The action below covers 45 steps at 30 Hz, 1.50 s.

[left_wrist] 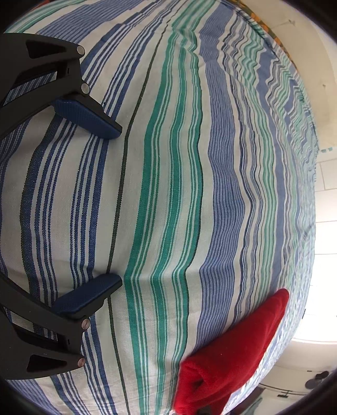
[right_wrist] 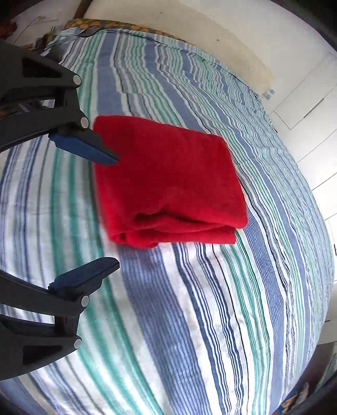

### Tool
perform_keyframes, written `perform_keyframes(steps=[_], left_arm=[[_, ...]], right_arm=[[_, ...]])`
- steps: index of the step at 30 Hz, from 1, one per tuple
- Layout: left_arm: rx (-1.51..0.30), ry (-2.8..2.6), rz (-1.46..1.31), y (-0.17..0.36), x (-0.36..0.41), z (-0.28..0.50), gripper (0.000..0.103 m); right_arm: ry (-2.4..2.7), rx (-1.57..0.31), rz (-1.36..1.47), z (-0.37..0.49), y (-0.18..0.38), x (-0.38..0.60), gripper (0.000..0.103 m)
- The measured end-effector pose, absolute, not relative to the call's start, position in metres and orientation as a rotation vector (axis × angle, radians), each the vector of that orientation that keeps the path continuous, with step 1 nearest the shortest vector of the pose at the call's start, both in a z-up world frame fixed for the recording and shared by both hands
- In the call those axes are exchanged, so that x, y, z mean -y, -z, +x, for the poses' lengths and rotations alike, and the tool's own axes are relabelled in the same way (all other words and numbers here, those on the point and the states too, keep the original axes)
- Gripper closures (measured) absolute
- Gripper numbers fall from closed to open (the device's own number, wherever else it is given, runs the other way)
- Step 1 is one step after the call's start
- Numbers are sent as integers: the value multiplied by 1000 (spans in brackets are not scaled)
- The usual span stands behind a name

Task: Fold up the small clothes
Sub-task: 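Move the right gripper to the other side of the sweater and grasp it, then fold that side over with the right gripper and release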

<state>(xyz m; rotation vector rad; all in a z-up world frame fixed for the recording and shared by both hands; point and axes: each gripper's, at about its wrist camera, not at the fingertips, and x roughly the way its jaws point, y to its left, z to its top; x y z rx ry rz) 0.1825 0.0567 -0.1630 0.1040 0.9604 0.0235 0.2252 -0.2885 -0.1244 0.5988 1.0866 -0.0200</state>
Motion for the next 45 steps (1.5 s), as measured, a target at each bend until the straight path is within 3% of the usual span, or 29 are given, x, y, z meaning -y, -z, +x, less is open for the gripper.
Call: perform_keyframes(steps=[1, 2, 3, 6, 10, 14, 15, 16, 17, 23, 28, 29, 30, 33, 36, 38, 40, 45], left_arm=[[-960, -22, 102, 163, -57, 182, 1], [-959, -21, 100, 163, -58, 182, 1], [-957, -20, 99, 163, -58, 182, 1], [-948, -19, 101, 163, -58, 181, 1], [-949, -18, 102, 163, -59, 181, 1], [-944, -18, 102, 163, -58, 181, 1], [-943, -17, 100, 163, -58, 181, 1], [-941, -17, 99, 164, -58, 180, 1], [-939, -16, 98, 164, -58, 180, 1], [-928, -16, 99, 166, -56, 179, 1], [-931, -16, 99, 166, -57, 179, 1], [-931, -15, 99, 165, -57, 179, 1], [-929, -15, 98, 166, -57, 179, 1], [-923, -13, 95, 167, -58, 179, 1], [-928, -11, 94, 166, -58, 179, 1], [-929, -11, 92, 166, -58, 179, 1], [-927, -12, 94, 166, -58, 179, 1], [-927, -15, 97, 166, -57, 179, 1]], right_arm=[[15, -1117, 613, 233, 132, 290, 67], [17, -1130, 636, 237, 134, 293, 91], [1, -1099, 676, 234, 128, 297, 95], [-80, -997, 723, 217, 112, 303, 95], [-4, -1163, 689, 211, 167, 308, 95], [-84, -1114, 615, 214, 148, 303, 93], [-114, -1124, 586, 217, 142, 300, 87], [-144, -1138, 567, 218, 135, 301, 73], [-164, -1140, 550, 217, 128, 304, 69], [-135, -1049, 467, 256, 79, 333, 69], [-88, -1161, 591, 322, 131, 345, 69], [-74, -1165, 598, 327, 139, 343, 74], [-77, -1122, 592, 325, 137, 343, 98], [-99, -975, 626, 310, 121, 347, 97], [1, -1123, 562, 313, 153, 349, 97], [14, -1110, 550, 310, 152, 352, 92], [20, -1061, 566, 301, 136, 357, 73], [-127, -921, 469, 254, 79, 328, 72]])
